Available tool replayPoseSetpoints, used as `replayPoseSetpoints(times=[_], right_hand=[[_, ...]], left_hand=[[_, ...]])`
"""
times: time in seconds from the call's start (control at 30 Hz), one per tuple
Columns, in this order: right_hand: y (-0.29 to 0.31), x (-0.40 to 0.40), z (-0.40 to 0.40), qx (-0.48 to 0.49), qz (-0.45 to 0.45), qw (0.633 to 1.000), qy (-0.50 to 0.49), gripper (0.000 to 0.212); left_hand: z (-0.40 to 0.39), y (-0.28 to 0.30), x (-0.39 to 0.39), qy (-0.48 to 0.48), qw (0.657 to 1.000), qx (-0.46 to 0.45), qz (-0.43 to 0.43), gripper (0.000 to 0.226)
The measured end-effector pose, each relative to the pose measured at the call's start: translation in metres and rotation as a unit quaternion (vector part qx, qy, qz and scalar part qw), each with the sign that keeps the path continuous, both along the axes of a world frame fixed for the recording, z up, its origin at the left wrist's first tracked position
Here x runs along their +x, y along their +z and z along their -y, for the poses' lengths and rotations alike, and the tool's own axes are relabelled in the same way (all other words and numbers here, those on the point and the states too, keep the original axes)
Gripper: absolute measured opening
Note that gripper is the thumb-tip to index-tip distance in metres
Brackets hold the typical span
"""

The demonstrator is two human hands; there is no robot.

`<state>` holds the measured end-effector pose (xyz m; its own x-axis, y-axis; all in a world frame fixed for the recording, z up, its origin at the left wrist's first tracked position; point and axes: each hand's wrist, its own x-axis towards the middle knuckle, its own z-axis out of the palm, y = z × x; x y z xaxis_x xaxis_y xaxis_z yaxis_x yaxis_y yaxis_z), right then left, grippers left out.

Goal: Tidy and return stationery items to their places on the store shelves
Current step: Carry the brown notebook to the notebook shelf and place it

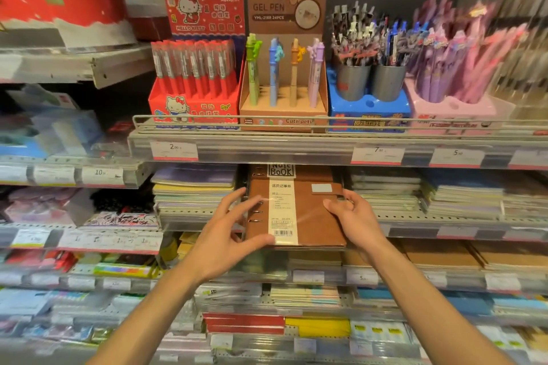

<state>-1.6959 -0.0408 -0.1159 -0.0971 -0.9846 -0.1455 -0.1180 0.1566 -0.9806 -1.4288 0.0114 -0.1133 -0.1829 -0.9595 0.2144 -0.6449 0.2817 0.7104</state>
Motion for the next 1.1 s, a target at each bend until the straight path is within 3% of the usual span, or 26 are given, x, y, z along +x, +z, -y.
replayPoseSetpoints(times=[0.1, 0.33, 0.43, 0.6, 0.83, 1.1], right_hand=[[0.0, 0.004, 0.006, 0.002, 0.002, 1.0, -0.003, 0.045], [0.0, 0.002, 0.021, 0.011, 0.021, 1.0, -0.018, 0.066], [0.011, 0.003, 0.015, 0.0, -0.028, 1.0, -0.011, 0.066], [0.021, -0.005, -0.015, -0.065, -0.182, 0.981, 0.019, 0.067], [0.005, -0.022, -0.048, -0.12, -0.329, 0.927, 0.133, 0.095], [0.012, -0.008, -0.019, -0.179, -0.327, 0.924, 0.085, 0.089]], left_hand=[[0.004, 0.002, 0.002, -0.015, 0.997, -0.027, 0.077, 0.083], [0.015, 0.0, 0.004, -0.012, 0.994, -0.045, 0.101, 0.092], [0.017, 0.001, 0.002, -0.006, 0.995, -0.061, 0.077, 0.088], [0.019, -0.004, 0.0, 0.021, 0.995, -0.08, 0.056, 0.084], [0.023, -0.006, -0.003, 0.055, 0.992, -0.105, 0.034, 0.085], [0.038, 0.001, -0.009, 0.094, 0.987, -0.128, 0.019, 0.071]])
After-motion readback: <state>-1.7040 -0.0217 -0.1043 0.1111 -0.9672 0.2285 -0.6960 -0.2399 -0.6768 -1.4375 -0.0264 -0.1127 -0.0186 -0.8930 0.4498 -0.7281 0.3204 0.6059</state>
